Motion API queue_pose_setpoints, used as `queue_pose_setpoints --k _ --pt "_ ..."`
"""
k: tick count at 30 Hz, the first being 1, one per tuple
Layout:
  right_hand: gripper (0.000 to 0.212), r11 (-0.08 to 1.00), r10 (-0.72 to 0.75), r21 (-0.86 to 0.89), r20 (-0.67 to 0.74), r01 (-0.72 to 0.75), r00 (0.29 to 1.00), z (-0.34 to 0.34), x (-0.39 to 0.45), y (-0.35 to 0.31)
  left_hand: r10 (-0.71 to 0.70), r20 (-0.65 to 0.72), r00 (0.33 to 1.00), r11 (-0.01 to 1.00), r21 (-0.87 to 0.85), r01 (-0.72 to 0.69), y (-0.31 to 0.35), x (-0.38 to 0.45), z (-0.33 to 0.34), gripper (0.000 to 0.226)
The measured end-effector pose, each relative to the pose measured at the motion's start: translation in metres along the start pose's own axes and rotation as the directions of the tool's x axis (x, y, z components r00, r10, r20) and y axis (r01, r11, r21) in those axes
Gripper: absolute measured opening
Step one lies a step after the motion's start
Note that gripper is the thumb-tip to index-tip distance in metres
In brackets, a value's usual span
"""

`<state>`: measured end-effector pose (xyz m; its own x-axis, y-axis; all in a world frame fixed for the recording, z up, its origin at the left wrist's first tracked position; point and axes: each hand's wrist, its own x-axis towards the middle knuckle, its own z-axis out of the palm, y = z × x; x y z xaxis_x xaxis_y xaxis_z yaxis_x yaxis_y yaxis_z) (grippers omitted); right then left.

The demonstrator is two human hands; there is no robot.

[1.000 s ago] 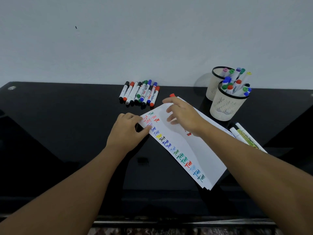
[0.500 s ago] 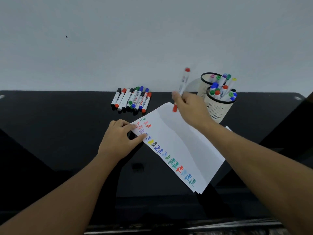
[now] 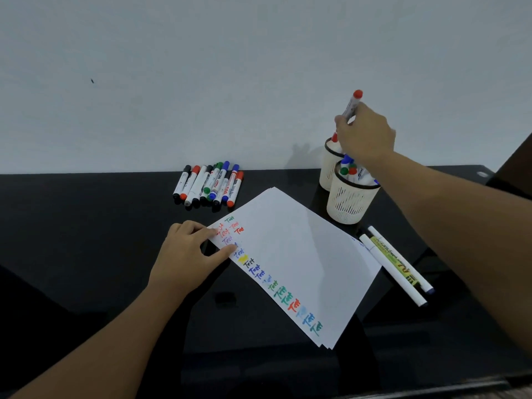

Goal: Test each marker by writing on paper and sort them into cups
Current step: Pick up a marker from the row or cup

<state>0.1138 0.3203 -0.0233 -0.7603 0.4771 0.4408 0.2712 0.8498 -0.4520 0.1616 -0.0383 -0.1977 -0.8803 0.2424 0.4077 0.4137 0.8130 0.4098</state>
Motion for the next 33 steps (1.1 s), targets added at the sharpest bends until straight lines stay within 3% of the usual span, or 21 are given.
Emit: queue_pose_setpoints --k 6,10,12,15,19,21,23,27,33 --pt "0.033 0.992 0.059 -0.120 0.149 -0.041 0.987 0.003 0.010 0.005 0.005 -0.009 1.000 1.000 0.006 -0.005 -0.002 0.000 -0.001 0.078" --pt "0.055 0.993 0.072 -0.101 0.188 -0.054 0.980 -0.004 0.014 0.002 0.004 -0.002 1.000 1.000 0.008 -0.004 0.001 0.000 -0.002 0.076" --pt "0.060 0.996 0.002 -0.094 0.120 0.010 0.993 -0.009 0.009 -0.002 0.001 0.000 1.000 1.000 0.011 -0.001 0.002 -0.001 -0.003 0.073" --pt "0.049 0.973 -0.177 -0.156 -0.015 0.173 0.984 -0.009 -0.006 -0.014 -0.002 -0.006 1.000 1.000 0.006 0.002 0.002 -0.002 -0.003 0.069" --pt "0.028 0.882 -0.459 -0.166 -0.093 0.440 0.884 -0.001 -0.043 -0.041 -0.002 -0.009 1.000 1.000 0.002 0.002 0.002 -0.002 -0.004 0.065" --pt "0.024 0.829 -0.552 -0.093 0.030 0.552 0.833 0.011 -0.066 -0.055 -0.016 0.002 1.000 1.000 -0.011 0.016 0.002 -0.001 -0.004 0.065" --pt "0.024 0.800 -0.587 0.029 0.239 0.599 0.773 0.031 -0.090 -0.063 -0.031 0.008 0.999 0.999 -0.025 0.032 0.001 -0.001 -0.004 0.064" --pt "0.046 0.800 -0.518 0.048 0.558 0.598 0.648 0.085 -0.127 -0.063 -0.038 -0.006 0.999 0.998 -0.057 0.038 -0.001 0.000 -0.003 0.057" --pt "0.078 0.768 -0.464 -0.070 0.625 0.637 0.628 0.126 -0.133 -0.075 -0.041 -0.017 0.999 0.996 -0.076 0.040 -0.004 -0.001 -0.001 0.055"
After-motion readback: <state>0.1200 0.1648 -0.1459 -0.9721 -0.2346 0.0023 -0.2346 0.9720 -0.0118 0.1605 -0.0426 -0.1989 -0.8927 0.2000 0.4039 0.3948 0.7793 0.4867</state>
